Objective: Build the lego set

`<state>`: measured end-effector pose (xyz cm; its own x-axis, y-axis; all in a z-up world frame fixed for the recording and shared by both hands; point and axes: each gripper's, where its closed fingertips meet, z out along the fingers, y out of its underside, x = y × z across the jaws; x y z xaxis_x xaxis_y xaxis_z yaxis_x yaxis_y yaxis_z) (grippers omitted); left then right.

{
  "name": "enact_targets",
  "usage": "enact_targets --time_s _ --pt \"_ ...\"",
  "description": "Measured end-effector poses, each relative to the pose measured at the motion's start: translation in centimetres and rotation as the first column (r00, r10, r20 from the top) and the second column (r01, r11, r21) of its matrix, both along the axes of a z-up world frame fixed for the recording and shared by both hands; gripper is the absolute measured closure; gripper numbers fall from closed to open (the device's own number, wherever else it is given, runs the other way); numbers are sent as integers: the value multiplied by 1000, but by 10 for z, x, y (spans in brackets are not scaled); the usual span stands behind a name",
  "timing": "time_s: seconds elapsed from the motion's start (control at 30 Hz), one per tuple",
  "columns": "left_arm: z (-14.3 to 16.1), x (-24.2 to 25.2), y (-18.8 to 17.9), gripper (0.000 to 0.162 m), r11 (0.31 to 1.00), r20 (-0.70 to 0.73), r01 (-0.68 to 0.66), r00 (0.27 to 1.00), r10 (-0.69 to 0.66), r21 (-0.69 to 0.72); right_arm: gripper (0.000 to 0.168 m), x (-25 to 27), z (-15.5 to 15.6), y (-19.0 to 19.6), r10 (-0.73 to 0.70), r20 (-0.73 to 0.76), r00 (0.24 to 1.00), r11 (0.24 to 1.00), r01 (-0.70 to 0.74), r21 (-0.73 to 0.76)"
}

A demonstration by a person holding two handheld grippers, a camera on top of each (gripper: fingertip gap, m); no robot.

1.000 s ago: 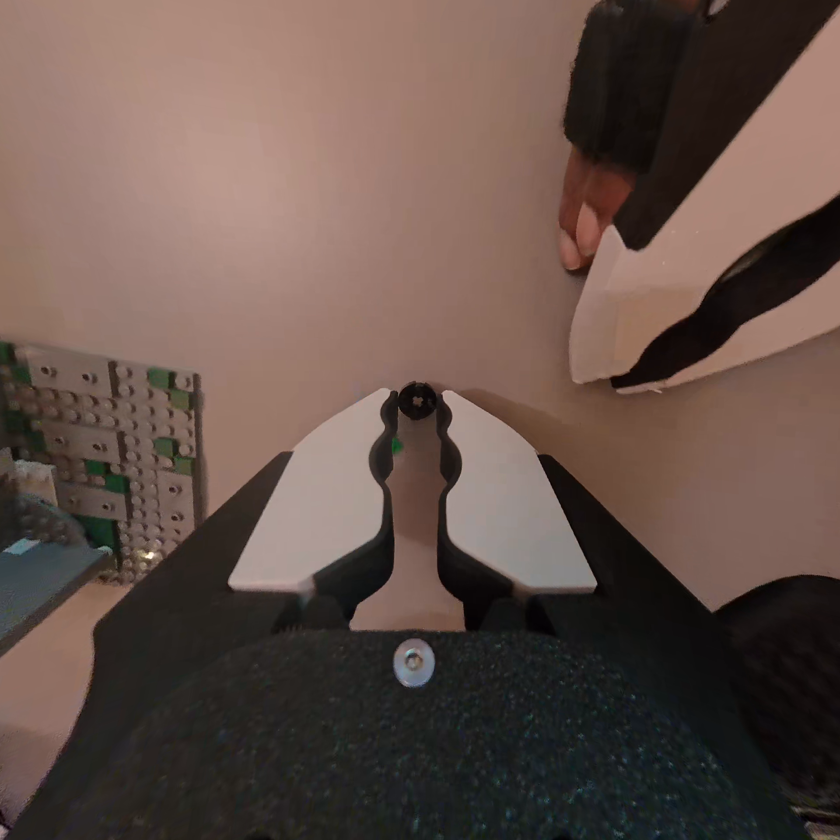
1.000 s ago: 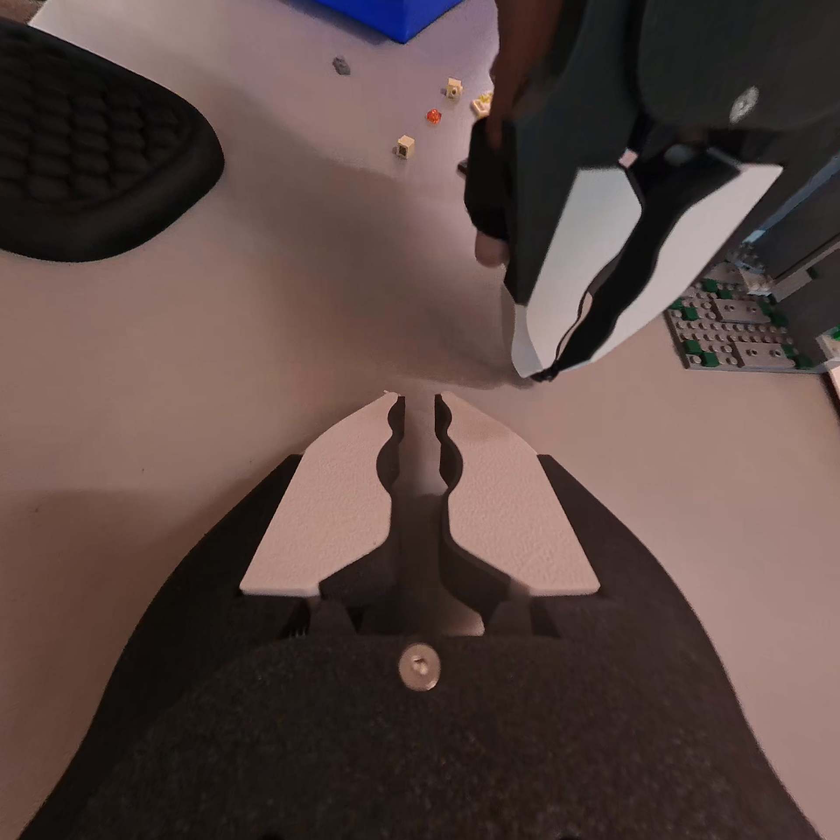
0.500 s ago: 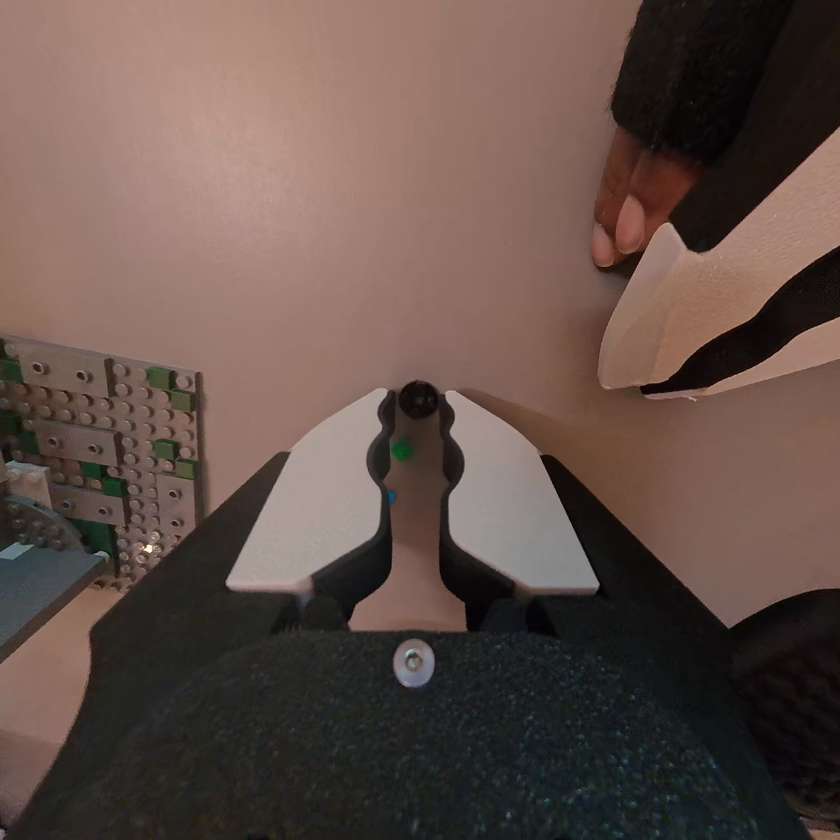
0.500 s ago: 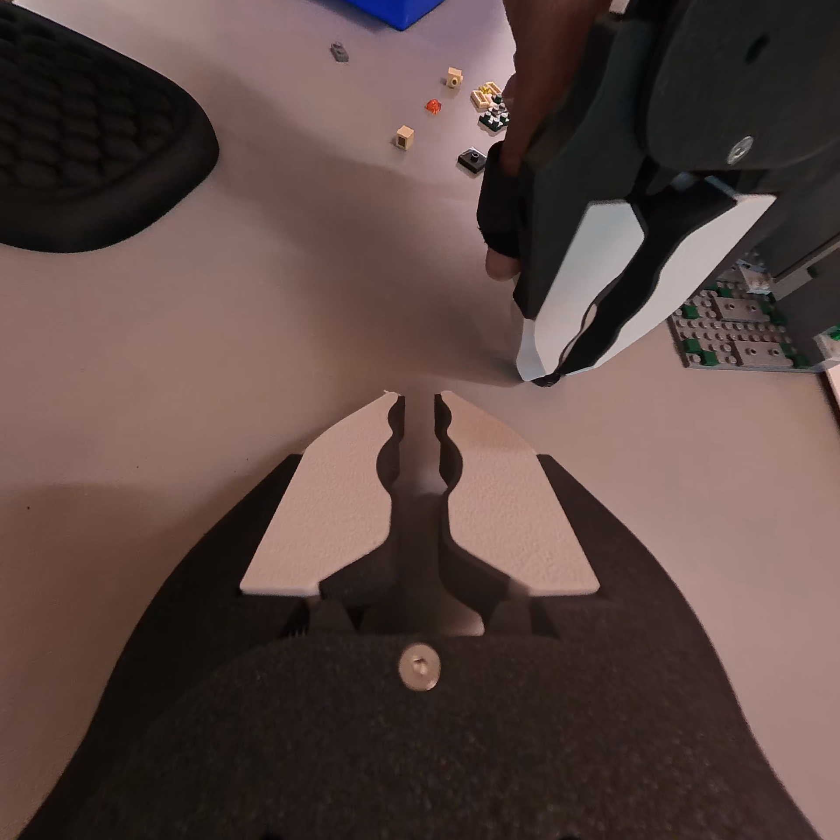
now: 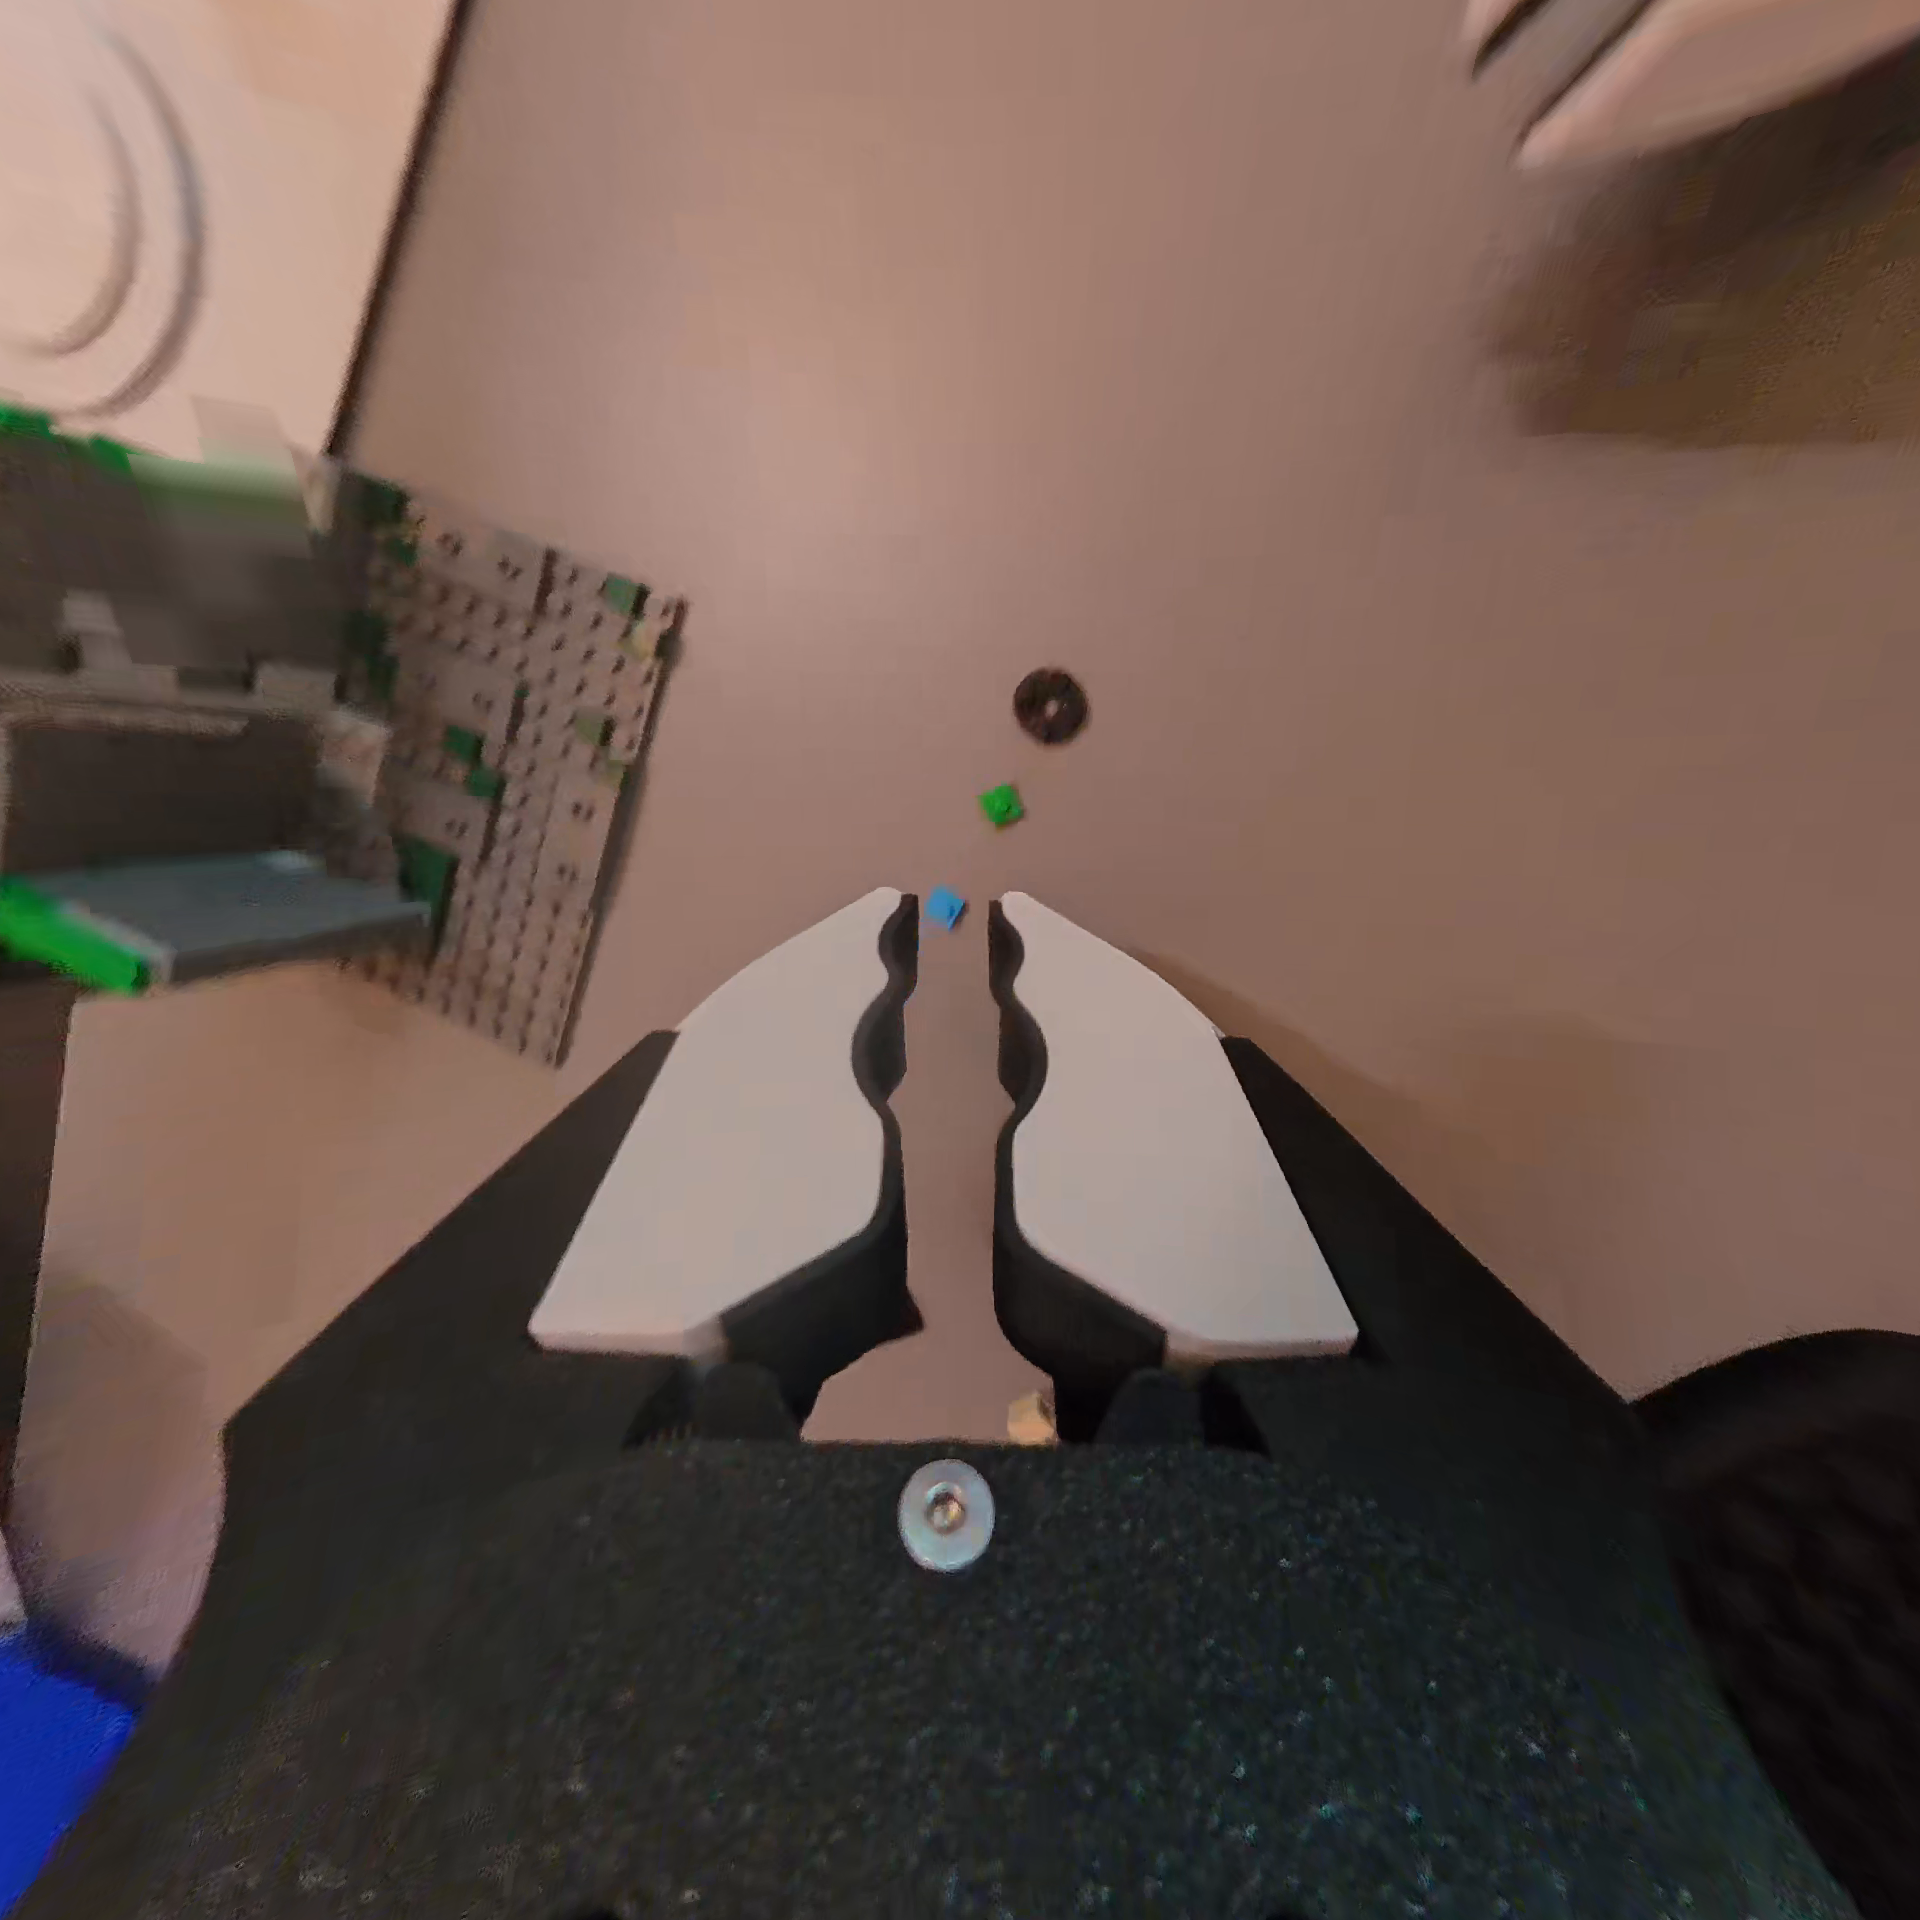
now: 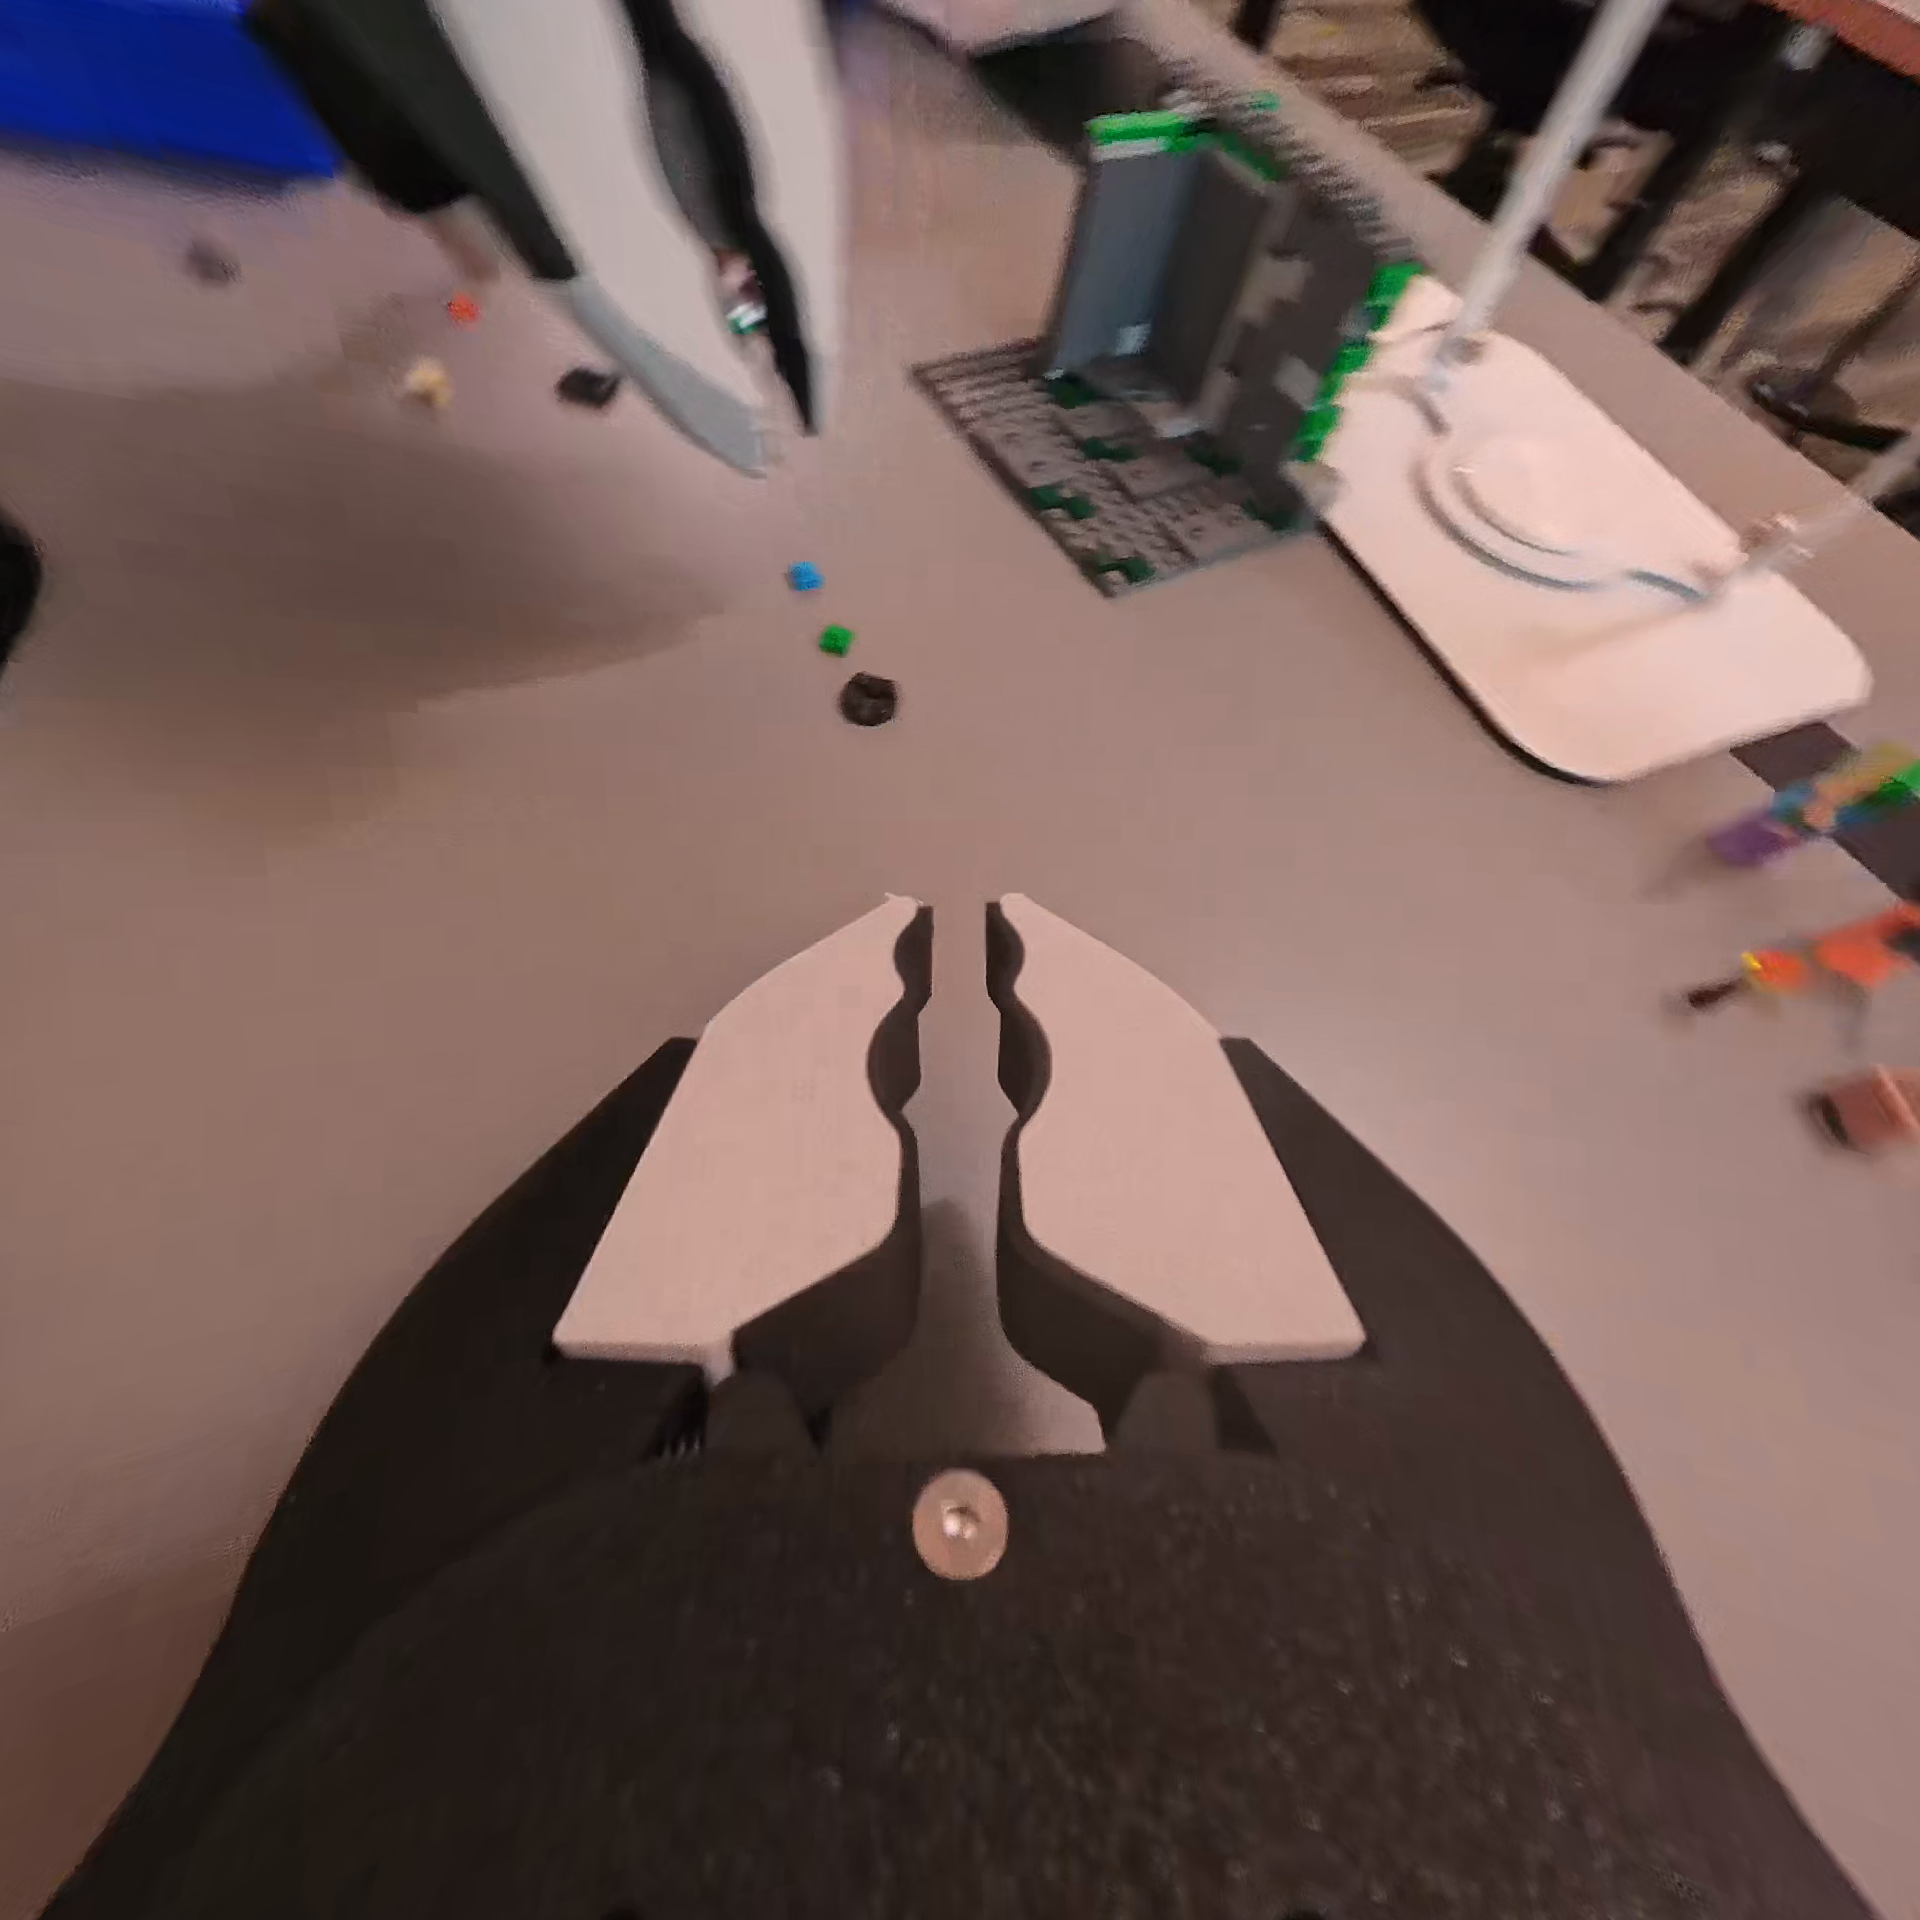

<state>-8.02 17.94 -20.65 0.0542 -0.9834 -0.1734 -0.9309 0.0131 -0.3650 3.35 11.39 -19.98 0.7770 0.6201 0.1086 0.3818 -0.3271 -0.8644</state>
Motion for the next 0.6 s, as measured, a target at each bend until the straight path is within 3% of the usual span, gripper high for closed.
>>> enact_targets --time_s 0.33,0.43,0.5,0.6 --pt "4 -91 21 152 967 57 -243 969 239 72 168 61 69 3 -392 -285 875 888 441 133" --pt "-4 -107 19 147 958 58 -284 958 282 30 168 92 82 13 -521 -326 789 782 594 188" --pt "-13 -110 15 144 957 57 -289 956 288 12 168 122 86 15 -611 -361 705 671 703 236" --pt "-25 -115 14 141 955 38 -295 955 294 16 168 158 83 10 -680 -381 626 563 779 276"
